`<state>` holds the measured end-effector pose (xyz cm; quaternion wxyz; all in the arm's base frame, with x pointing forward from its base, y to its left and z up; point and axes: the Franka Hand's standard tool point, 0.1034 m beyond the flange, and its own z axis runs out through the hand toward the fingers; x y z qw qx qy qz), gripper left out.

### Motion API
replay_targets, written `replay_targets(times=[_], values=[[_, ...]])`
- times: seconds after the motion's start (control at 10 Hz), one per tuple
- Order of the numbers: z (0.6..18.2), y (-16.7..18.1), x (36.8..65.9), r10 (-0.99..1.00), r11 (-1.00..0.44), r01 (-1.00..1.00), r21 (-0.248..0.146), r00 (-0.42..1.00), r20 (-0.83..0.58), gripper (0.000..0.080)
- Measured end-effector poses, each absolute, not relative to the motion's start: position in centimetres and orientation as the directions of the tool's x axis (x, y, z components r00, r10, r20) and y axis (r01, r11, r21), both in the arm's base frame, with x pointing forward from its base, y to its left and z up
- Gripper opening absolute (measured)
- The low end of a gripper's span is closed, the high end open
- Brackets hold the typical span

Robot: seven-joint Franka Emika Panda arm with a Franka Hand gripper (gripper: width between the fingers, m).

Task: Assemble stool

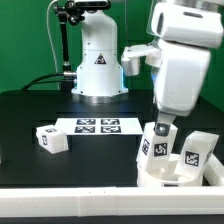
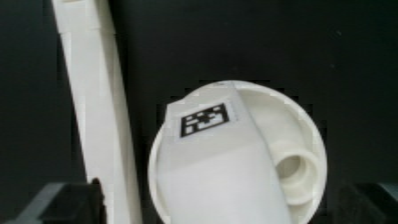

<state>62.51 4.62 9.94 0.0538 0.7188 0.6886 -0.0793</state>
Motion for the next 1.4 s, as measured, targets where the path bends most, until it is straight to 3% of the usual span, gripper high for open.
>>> replay_targets(times=[0.4,0.5,0.6,0.7,0.8,0.9,1.2,1.4], values=[[9.5,3.9,62.7,0.960,0.163,0.984,-0.074,-0.175,-0.219,0.0649],[9.5,3.9,62.7,0.964,0.138,0.988,-0.069,-0.150,-0.221,0.0649],[9.5,3.8,62.7,0.964,0.136,0.988,-0.069,-0.148,-0.221,0.0509],[9.5,3.7,62.7,0.964,0.134,0.989,-0.069,-0.146,-0.221,0.0509],[9.5,3.6,62.7,0.965,0.132,0.989,-0.068,-0.144,-0.221,0.0370],[9.5,3.5,62.7,0.965,0.130,0.989,-0.068,-0.142,-0.221,0.0331],[9.5,3.3,62.7,0.969,0.093,0.994,-0.060,-0.104,-0.223,0.0331],[9.5,3.3,62.7,0.973,-0.041,0.999,-0.030,0.033,-0.229,0.0332]])
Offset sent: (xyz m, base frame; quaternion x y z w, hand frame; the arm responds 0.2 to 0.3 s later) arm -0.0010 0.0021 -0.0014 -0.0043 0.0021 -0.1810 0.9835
